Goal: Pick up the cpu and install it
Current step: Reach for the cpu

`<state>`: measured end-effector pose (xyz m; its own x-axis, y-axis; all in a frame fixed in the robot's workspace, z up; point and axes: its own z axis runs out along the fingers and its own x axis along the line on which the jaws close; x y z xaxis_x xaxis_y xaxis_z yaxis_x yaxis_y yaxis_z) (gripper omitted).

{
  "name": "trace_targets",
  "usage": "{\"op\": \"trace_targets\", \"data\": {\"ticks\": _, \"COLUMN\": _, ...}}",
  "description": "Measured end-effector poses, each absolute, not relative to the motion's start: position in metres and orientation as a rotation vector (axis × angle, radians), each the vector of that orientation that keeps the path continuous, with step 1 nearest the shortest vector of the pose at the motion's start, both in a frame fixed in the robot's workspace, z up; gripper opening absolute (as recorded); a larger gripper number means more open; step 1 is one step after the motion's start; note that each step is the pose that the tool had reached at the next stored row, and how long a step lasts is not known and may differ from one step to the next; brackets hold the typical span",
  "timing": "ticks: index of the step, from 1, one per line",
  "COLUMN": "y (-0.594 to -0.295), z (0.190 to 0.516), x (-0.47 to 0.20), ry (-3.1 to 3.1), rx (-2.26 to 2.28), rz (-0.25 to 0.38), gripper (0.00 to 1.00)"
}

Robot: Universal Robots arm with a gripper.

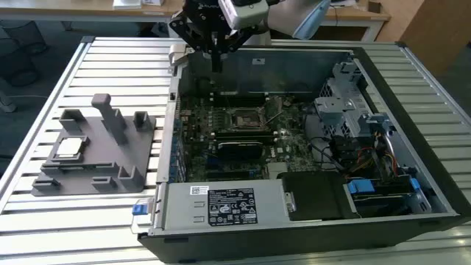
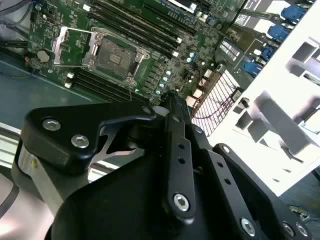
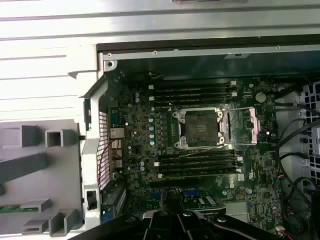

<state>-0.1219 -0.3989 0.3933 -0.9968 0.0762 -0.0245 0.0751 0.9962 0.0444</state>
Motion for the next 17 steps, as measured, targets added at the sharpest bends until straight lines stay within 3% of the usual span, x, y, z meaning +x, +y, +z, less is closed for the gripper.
{"op": "trace_targets", "data": {"ticks": 17, "y": -0.398, "z": 0.393, "x": -0.15, "ry": 3.112, "rx": 0.118, "rz": 0.068, "gripper": 0.11}}
